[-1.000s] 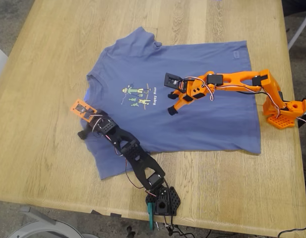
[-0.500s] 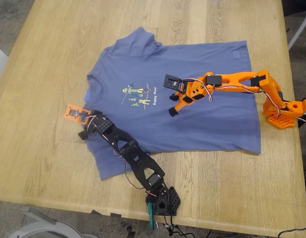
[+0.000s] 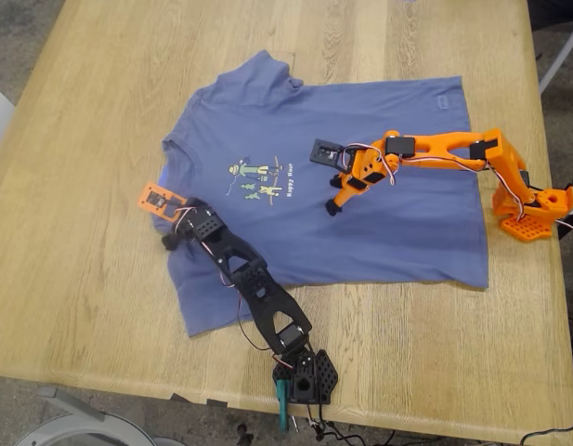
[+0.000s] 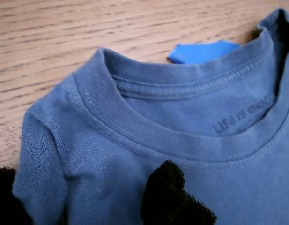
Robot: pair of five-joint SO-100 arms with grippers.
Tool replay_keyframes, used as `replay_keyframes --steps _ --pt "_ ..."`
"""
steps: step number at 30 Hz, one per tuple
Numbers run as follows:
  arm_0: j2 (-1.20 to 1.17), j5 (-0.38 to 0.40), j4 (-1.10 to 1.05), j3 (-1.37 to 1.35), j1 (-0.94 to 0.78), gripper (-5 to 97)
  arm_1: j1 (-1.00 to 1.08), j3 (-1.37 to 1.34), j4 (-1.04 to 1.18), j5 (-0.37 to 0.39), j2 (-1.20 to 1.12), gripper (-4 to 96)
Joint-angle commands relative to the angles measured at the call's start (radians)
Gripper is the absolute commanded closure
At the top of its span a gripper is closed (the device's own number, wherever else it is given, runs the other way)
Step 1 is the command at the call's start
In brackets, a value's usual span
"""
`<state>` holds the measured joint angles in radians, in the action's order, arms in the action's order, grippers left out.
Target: Fold a T-shirt
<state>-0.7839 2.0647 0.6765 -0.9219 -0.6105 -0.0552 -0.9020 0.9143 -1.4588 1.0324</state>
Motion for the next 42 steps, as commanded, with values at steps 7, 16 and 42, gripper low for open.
replay_keyframes --steps 7,16,42 --pt "-0.005 0.014 0.023 0.032 0.114 67 0.000 0.038 -0.025 0.034 0.064 60.3" --pt "0.038 0.037 0.020 0.026 0.179 75 0.000 0.005 0.008 0.055 0.129 62.5" --pt "-0.028 0.009 0.123 -0.005 0.101 92 -0.095 -0.382 -0.327 0.175 0.275 61.7"
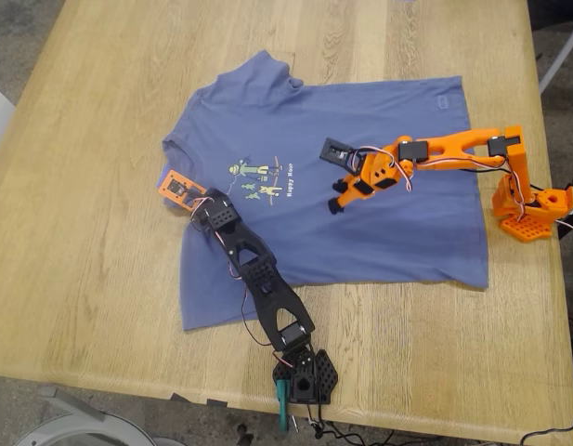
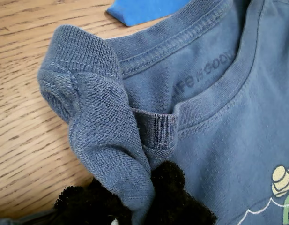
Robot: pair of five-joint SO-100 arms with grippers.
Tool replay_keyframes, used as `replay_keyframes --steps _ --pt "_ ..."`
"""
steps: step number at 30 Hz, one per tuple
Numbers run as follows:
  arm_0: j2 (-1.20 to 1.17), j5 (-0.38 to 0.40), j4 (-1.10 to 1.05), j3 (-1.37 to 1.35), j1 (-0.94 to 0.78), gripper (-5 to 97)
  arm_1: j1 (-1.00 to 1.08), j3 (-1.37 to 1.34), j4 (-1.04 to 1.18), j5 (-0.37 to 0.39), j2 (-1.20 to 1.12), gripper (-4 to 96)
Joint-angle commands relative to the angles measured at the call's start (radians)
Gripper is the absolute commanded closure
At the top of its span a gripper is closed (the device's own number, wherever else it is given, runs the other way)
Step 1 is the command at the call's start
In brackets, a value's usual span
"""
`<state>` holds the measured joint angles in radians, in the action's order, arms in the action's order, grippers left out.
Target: Fold a T-shirt
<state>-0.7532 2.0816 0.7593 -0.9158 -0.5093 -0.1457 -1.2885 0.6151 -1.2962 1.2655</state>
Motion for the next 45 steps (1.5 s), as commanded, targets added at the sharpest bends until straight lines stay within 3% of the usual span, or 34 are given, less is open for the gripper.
replay_keyframes --steps 1,8,19,27,34,45 --pt "-0.066 -0.009 0.046 -0.011 -0.005 92 -0.009 0.003 -0.034 0.025 0.034 61.1" --pt "-0.106 -0.012 0.071 -0.012 -0.012 92 -0.006 -0.009 -0.028 0.048 -0.008 60.6" --pt "-0.137 -0.015 0.092 -0.021 -0.008 92 0.021 -0.305 -0.075 0.061 0.135 60.0" --pt "-0.155 -0.017 0.109 -0.029 -0.005 92 0.051 -0.354 -0.123 0.067 0.132 60.0" --pt "-0.184 -0.017 0.126 -0.029 -0.003 92 -0.017 -0.515 -0.270 0.107 0.123 60.0" --pt "-0.224 -0.020 0.150 -0.031 -0.006 92 -0.169 -0.497 -0.268 0.158 0.069 60.0"
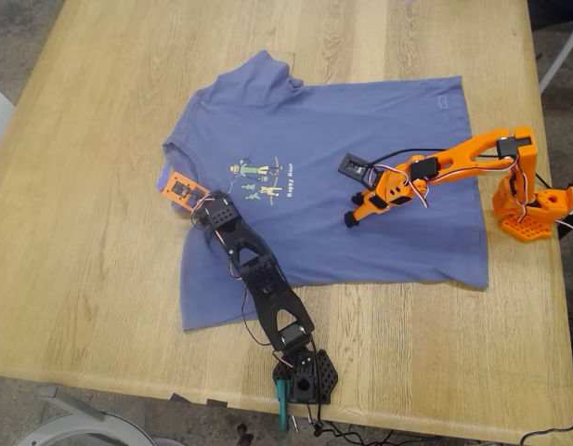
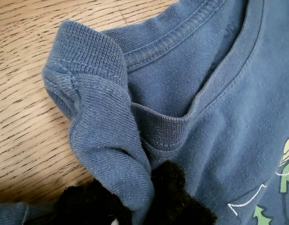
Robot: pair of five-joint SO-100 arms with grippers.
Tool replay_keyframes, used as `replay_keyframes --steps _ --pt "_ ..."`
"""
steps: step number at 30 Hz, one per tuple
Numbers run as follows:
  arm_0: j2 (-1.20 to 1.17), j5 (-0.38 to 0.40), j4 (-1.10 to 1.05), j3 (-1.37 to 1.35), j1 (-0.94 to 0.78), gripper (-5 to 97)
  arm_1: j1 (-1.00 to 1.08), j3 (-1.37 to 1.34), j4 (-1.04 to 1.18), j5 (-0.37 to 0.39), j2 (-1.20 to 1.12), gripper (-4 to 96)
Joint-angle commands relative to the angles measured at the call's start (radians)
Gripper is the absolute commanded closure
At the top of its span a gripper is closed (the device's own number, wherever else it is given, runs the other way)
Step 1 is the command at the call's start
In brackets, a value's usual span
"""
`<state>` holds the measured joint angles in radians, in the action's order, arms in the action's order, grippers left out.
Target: Fold a T-shirt
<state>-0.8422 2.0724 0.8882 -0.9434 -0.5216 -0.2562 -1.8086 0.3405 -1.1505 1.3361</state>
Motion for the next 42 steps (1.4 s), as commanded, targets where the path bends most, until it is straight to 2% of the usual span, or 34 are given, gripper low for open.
replay_keyframes --steps 1,11,22,25,34,36,42 --pt "-0.140 -0.011 0.023 -0.005 0.006 92 -0.071 0.023 0.008 0.014 -0.005 60.0" --pt "-0.201 -0.014 0.023 -0.058 0.021 92 -0.172 0.051 0.009 0.029 -0.054 63.3" --pt "-0.351 -0.025 0.005 -0.186 0.054 92 -0.173 0.011 0.075 -0.011 -0.084 80.0" --pt "-0.414 -0.026 0.002 -0.241 0.067 92 -0.156 0.008 0.091 -0.029 -0.084 91.0" --pt "-0.620 -0.026 -0.055 -0.446 0.101 92 -0.091 0.044 0.175 -0.069 -0.051 91.3" --pt "-0.649 -0.026 -0.055 -0.448 0.121 92 -0.067 0.112 0.201 -0.100 -0.054 91.3" --pt "-0.689 -0.026 -0.049 -0.425 0.207 92 -0.018 0.407 0.319 -0.129 -0.097 91.4"
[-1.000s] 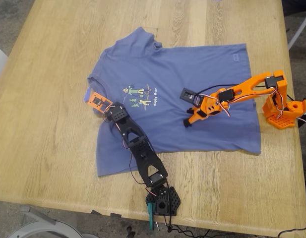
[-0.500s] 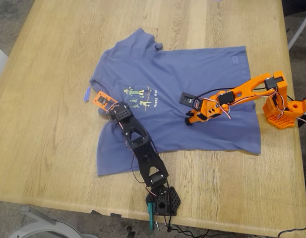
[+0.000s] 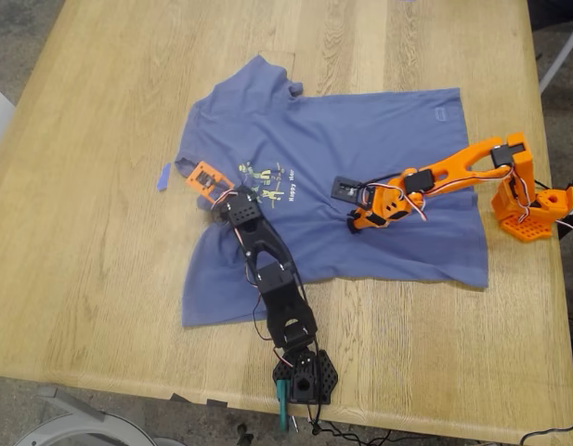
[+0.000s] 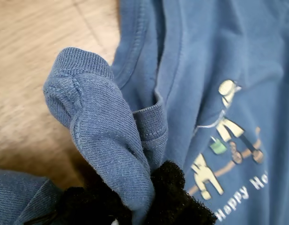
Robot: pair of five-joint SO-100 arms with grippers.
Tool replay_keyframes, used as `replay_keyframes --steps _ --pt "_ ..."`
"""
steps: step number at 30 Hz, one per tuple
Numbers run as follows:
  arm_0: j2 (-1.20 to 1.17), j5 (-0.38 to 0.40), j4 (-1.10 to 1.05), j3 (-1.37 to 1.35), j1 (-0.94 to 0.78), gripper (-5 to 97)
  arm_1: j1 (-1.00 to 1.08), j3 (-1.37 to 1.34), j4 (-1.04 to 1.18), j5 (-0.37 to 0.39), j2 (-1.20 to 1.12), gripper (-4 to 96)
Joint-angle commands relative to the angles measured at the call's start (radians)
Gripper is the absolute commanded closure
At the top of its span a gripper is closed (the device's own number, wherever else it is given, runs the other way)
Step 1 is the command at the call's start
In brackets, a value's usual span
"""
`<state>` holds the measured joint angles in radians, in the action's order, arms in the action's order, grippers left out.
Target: Fold a T-shirt
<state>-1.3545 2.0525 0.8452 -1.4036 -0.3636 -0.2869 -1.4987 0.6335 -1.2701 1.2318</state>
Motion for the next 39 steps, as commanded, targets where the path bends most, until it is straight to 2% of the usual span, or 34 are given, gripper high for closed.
replay_keyframes --steps 1,21,28,39 --pt "-0.181 -0.008 -0.006 0.035 0.063 92 0.018 0.127 0.043 -0.014 0.006 91.4" --pt "-0.222 -0.012 -0.109 0.081 0.321 92 0.241 0.419 0.094 -0.060 0.078 91.4" --pt "-0.221 -0.020 -0.132 0.167 0.371 92 0.333 0.204 -0.003 -0.060 0.233 91.4" --pt "-0.149 -0.029 -0.238 0.307 0.551 92 0.499 -0.204 -0.179 -0.058 0.495 91.4"
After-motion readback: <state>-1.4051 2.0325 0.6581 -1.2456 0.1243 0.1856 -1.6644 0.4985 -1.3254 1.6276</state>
